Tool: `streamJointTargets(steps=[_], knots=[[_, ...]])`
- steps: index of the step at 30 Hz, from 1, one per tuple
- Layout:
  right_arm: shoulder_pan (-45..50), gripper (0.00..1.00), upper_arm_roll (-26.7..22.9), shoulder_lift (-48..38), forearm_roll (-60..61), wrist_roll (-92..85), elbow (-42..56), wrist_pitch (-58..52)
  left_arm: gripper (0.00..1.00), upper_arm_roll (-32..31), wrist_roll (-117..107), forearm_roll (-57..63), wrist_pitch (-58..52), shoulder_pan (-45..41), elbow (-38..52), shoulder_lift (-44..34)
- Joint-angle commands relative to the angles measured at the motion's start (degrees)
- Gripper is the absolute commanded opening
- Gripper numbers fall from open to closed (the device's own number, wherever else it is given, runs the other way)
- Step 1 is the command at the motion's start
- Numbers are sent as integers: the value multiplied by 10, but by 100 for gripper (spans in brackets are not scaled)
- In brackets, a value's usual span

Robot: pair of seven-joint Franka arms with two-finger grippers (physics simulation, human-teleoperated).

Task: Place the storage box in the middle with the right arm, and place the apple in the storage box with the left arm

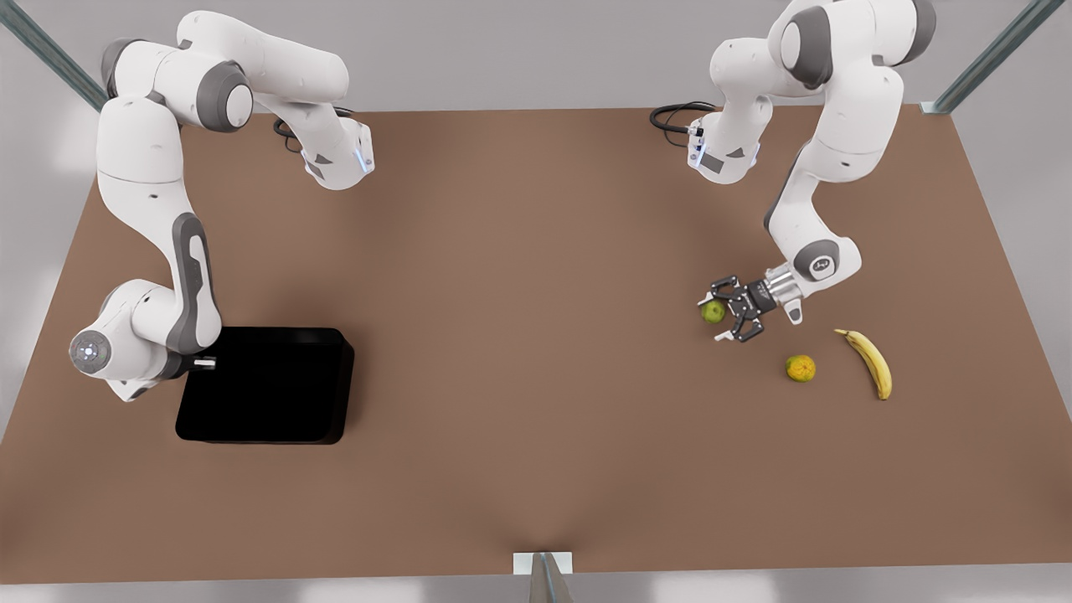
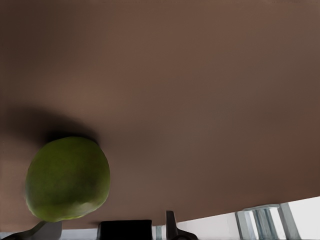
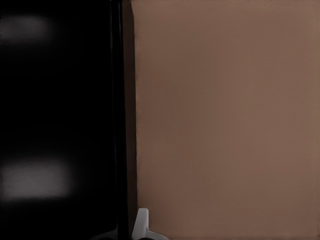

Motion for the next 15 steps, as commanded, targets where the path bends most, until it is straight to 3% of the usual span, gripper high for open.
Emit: streamJointTargets(steps=[1,8,15], knots=[[0,21,0,0,-4,2,0,0,100,0,1,-1,1,0,-2,0],[16,21,42,-15,4,1,11,-13,100,-1,33,-2,25,-23,-25,-9],[175,21,42,-14,24,5,77,-10,100,5,28,-8,19,-16,-25,6]])
